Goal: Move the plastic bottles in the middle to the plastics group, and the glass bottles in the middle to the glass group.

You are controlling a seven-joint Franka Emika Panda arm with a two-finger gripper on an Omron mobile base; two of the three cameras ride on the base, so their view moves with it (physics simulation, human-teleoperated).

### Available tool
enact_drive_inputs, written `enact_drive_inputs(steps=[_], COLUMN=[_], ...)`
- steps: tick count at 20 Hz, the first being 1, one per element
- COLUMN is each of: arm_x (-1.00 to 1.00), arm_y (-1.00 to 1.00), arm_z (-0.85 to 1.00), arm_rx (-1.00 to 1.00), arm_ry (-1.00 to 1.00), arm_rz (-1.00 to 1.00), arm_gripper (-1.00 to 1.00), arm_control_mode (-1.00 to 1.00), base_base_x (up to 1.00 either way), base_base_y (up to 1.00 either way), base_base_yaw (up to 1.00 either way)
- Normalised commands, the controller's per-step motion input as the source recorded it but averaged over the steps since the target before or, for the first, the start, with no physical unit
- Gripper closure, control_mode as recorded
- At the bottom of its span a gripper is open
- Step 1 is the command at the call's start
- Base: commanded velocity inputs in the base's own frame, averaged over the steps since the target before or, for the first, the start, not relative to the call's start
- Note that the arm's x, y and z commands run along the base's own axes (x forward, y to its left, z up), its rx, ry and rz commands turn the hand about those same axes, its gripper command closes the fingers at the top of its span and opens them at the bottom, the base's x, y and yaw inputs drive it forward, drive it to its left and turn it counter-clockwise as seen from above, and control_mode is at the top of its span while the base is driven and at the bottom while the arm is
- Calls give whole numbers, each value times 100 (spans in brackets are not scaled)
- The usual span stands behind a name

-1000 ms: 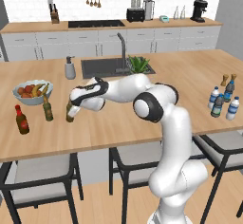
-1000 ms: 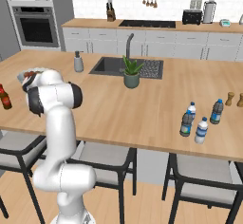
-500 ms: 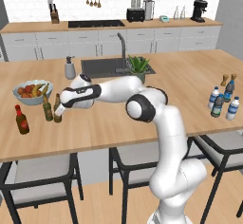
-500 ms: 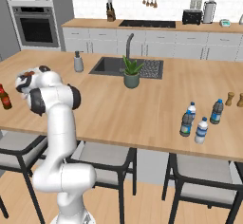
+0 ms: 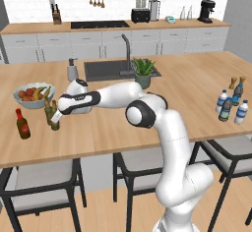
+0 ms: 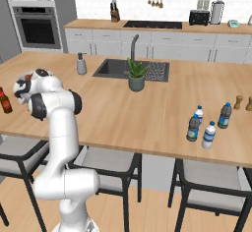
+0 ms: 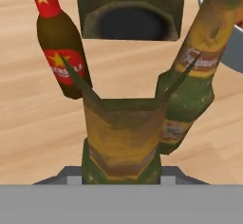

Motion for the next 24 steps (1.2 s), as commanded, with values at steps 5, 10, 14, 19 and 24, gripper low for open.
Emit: enact_drive_inputs(steps=[5,10,14,19,24], arm_x=[-12,0,0,0,0], arm_y=[0,0,3,1,0], arm_z=[-39,-15,0,0,0], arm_rx=[0,0,0,0,0], arm_ry=[0,-7,-8,-5,0], arm_rz=[0,0,0,0,0], arm_gripper=[100,100,100,100,-100], arm_control_mode=[-100,-100,-100,-100,-100], base_base_x=[0,0,0,0,0], base_base_y=[0,0,0,0,0], base_base_yaw=[0,0,0,0,0])
